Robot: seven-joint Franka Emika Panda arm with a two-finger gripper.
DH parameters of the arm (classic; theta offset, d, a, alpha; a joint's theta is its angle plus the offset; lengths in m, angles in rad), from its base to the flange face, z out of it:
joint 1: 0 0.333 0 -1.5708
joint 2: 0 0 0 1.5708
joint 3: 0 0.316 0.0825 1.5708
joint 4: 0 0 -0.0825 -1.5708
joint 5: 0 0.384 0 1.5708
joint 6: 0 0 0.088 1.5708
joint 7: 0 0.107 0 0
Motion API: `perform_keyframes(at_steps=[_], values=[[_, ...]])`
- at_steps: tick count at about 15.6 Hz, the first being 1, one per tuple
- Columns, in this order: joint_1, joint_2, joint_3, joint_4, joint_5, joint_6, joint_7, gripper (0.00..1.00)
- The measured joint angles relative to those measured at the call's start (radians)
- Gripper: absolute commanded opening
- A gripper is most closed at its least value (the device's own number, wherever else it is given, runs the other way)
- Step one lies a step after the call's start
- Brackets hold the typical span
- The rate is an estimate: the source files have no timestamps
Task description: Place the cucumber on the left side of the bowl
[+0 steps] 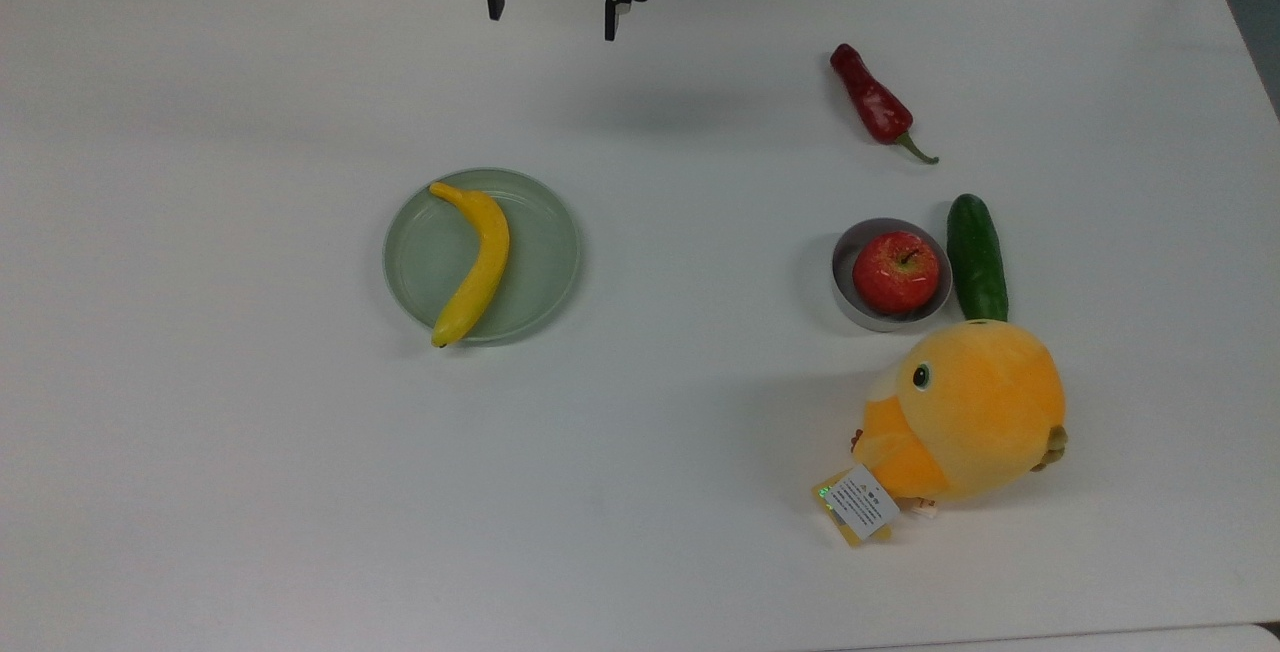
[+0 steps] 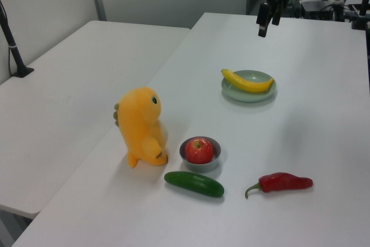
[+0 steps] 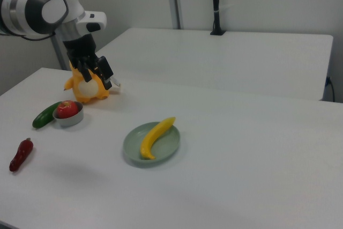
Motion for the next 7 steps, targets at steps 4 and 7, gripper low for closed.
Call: perform_keyframes(at_steps=[4,7], values=[[0.004,0.000,-0.010,0.018,0.001,0.000,0.000,1.00],[0.004,0.000,-0.014,0.027,0.039,0.000,0.000,1.00]])
